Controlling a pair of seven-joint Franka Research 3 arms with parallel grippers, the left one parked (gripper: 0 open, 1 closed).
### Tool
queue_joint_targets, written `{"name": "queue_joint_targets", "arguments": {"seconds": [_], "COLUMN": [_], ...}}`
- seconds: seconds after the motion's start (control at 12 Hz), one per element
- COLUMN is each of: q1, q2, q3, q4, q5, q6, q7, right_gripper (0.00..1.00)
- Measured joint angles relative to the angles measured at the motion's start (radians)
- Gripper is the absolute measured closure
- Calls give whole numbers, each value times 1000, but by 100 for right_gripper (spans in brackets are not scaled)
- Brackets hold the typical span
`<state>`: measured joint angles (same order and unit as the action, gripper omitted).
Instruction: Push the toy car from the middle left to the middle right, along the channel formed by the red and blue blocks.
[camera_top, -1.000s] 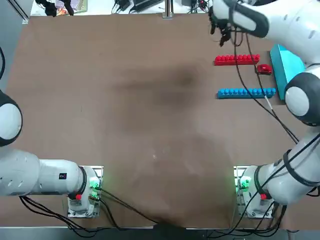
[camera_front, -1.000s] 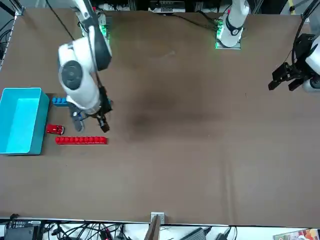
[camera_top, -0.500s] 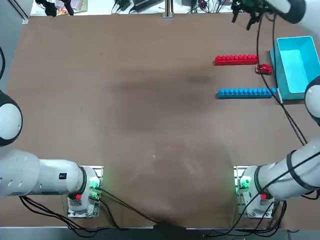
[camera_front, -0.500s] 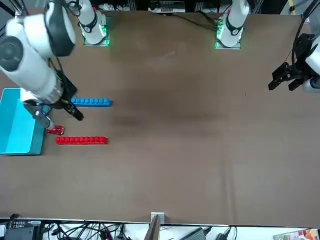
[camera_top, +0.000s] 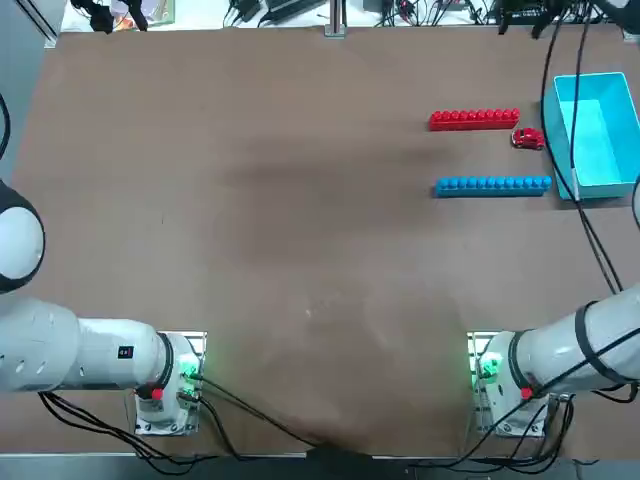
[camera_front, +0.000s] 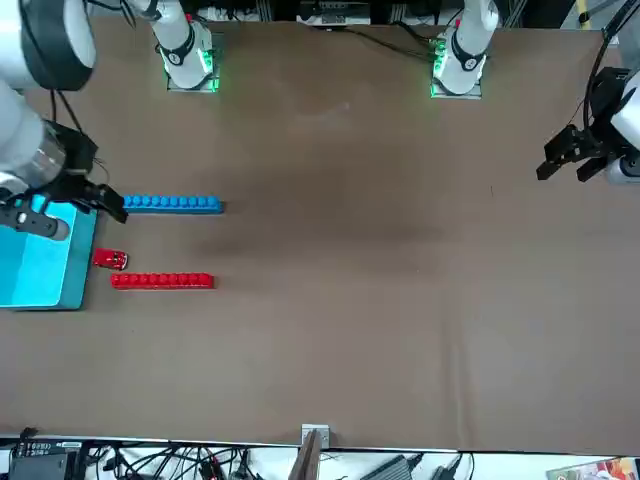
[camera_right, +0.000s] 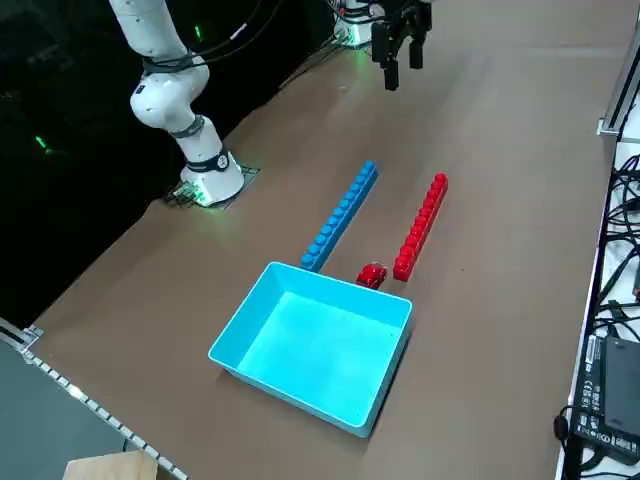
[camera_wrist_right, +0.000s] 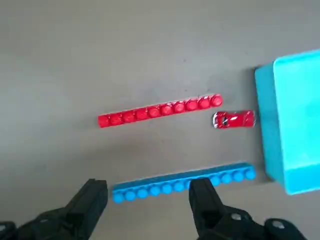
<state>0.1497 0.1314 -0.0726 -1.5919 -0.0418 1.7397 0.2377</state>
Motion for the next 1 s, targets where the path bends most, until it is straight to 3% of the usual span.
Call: {"name": "queue_joint_targets", "arguments": {"seconds": [0.42,1.0], "q1": [-57,-62], "q2": [-59,-103], "q3": [-1,25], "q4": [0,19], "q5": [0,13], "q6": [-42,-114], "q7": [-277,-221], "right_gripper": [0,0]}}
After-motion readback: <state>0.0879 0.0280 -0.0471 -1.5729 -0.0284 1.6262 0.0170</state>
